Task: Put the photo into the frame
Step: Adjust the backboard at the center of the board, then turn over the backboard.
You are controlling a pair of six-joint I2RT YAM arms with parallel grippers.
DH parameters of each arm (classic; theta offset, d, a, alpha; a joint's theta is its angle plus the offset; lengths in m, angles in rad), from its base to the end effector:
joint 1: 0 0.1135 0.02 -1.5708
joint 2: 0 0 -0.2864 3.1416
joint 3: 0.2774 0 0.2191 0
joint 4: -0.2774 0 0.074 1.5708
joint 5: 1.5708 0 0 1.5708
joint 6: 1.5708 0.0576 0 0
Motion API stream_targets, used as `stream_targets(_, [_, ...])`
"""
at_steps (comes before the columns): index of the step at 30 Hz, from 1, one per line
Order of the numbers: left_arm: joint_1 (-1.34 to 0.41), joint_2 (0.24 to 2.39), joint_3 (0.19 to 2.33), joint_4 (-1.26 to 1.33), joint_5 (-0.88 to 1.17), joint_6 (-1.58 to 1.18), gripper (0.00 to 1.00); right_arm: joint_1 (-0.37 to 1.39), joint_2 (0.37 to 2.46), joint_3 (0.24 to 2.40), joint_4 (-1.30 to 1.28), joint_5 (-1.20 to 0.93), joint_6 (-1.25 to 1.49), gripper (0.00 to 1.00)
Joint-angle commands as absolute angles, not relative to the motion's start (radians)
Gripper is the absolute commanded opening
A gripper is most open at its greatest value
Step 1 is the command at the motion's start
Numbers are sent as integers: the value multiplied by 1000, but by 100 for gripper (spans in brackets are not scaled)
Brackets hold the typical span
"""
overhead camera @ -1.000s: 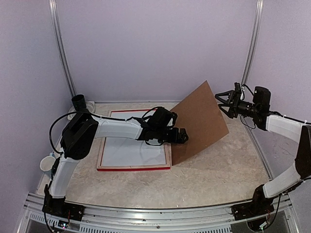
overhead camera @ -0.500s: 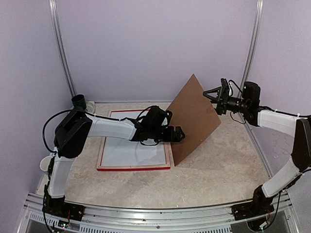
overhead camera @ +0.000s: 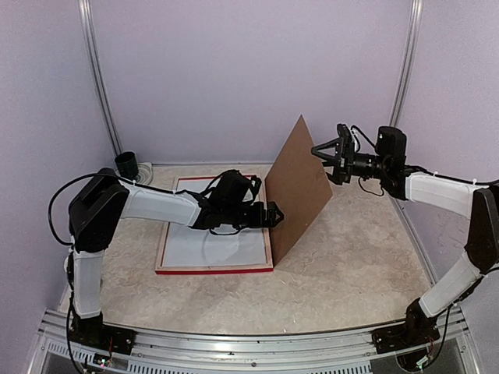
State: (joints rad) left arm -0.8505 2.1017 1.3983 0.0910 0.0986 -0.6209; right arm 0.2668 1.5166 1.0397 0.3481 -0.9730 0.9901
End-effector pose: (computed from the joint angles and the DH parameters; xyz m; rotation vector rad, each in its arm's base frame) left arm 0.3071 -0.3585 0.1945 0.3275 2.3163 -0.9010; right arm 0.3007 0.1316 0.3424 -0.1451 1.9724 1.6939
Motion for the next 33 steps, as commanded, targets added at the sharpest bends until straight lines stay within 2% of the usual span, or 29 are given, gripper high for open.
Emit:
stream_targets(1, [-817,2006,1352,172,101,-628,99,303,1533,1097,353,-992,997,90])
stream_targets(7, [-767,1908,1285,249,151,-659,99,348,1581,1141,350,-985,994,90])
stream_targets(25, [-708,1776,1320,272,265,-712,99,455,1710,1234,453,-986,1048,90])
stream_targets(33, [-691,1760,1339,314,320,-752,99,472,1766,1206,627,-1013,1143,91])
